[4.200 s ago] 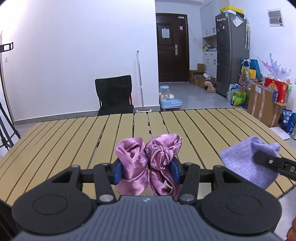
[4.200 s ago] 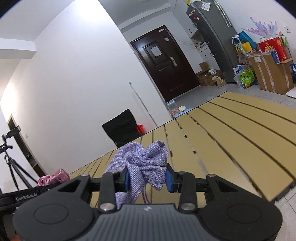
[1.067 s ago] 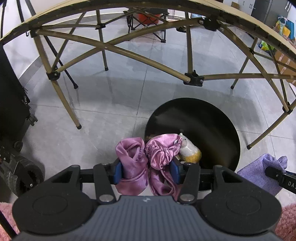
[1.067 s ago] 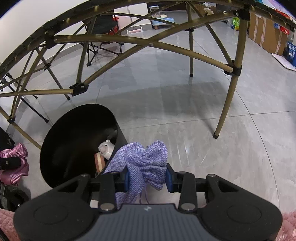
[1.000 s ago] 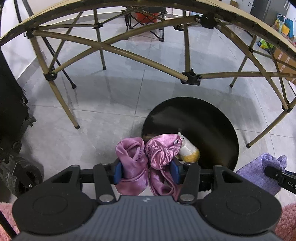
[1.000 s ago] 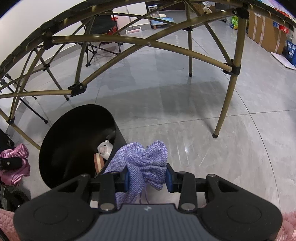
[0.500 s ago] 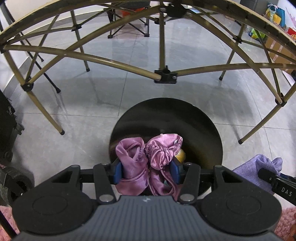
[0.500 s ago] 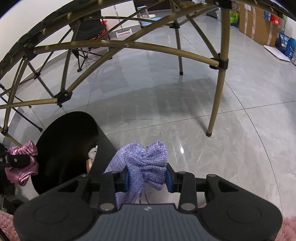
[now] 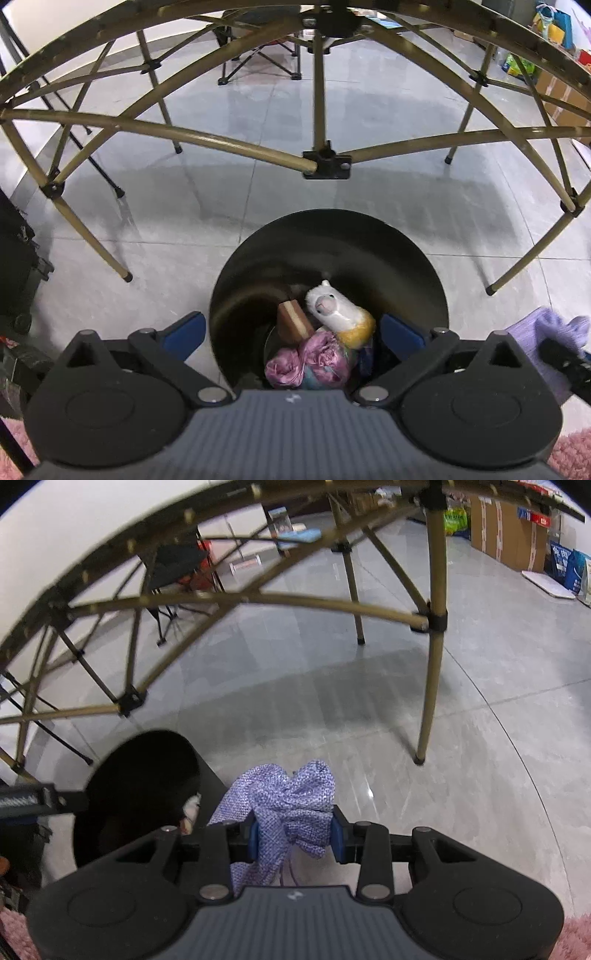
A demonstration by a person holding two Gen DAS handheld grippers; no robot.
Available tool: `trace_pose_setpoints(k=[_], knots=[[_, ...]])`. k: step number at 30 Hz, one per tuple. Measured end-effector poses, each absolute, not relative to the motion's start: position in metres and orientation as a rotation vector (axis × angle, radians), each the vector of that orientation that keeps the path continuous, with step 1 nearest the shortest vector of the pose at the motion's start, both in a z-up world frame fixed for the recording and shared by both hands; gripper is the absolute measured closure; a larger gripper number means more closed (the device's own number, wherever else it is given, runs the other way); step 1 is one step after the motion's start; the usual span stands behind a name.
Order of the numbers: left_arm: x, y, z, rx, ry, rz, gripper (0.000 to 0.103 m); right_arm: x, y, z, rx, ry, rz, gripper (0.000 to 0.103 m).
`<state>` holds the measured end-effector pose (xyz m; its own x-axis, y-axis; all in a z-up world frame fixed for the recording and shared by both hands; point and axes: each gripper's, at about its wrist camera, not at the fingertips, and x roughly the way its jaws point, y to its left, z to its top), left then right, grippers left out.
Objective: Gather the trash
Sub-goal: 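Open the left tool over the bin to drop the pink pouch, then open the right tool over the bin to drop the lavender bag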
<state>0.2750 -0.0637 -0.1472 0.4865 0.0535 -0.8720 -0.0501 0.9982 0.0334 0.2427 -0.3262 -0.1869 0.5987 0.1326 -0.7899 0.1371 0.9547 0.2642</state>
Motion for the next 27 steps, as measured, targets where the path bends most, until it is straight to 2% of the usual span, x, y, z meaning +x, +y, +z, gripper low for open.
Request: trace_pose_setpoints(k=[5, 12, 15, 18, 20, 22, 27], knots=[[0.271, -0.050, -0.144, -0.010, 1.050, 0.106, 0.000, 0.245, -0.305, -0.167, 0.288, 0.869, 0.083, 0.068], [0.257, -0.015, -0.132, -0.043, 1.005, 0.186, 0.000, 0.271, -0.249, -0.164, 0.215, 0.876, 0.200, 0.067], [0.251, 0.002, -0.126, -0.055, 0.982, 0.222, 0.000, 0.284, -0.224, -0.165, 0.184, 0.896, 0.230, 0.064], [0.241, 0.015, -0.118, -0.053, 0.947, 0.252, 0.000, 0.297, -0.206, -0.166, 0.181, 0.922, 0.236, 0.048], [0.235, 0.022, -0.112, -0.055, 0.924, 0.261, 0.000, 0.305, -0.197, -0.167, 0.171, 0.949, 0.234, 0.018], [0.230, 0.028, -0.106, -0.061, 0.906, 0.262, 0.000, 0.307, -0.190, -0.165, 0.149, 0.969, 0.222, 0.000], [0.209, 0.035, -0.084, -0.074, 0.864, 0.233, 0.000, 0.287, -0.183, -0.148, 0.106, 0.981, 0.204, 0.000]])
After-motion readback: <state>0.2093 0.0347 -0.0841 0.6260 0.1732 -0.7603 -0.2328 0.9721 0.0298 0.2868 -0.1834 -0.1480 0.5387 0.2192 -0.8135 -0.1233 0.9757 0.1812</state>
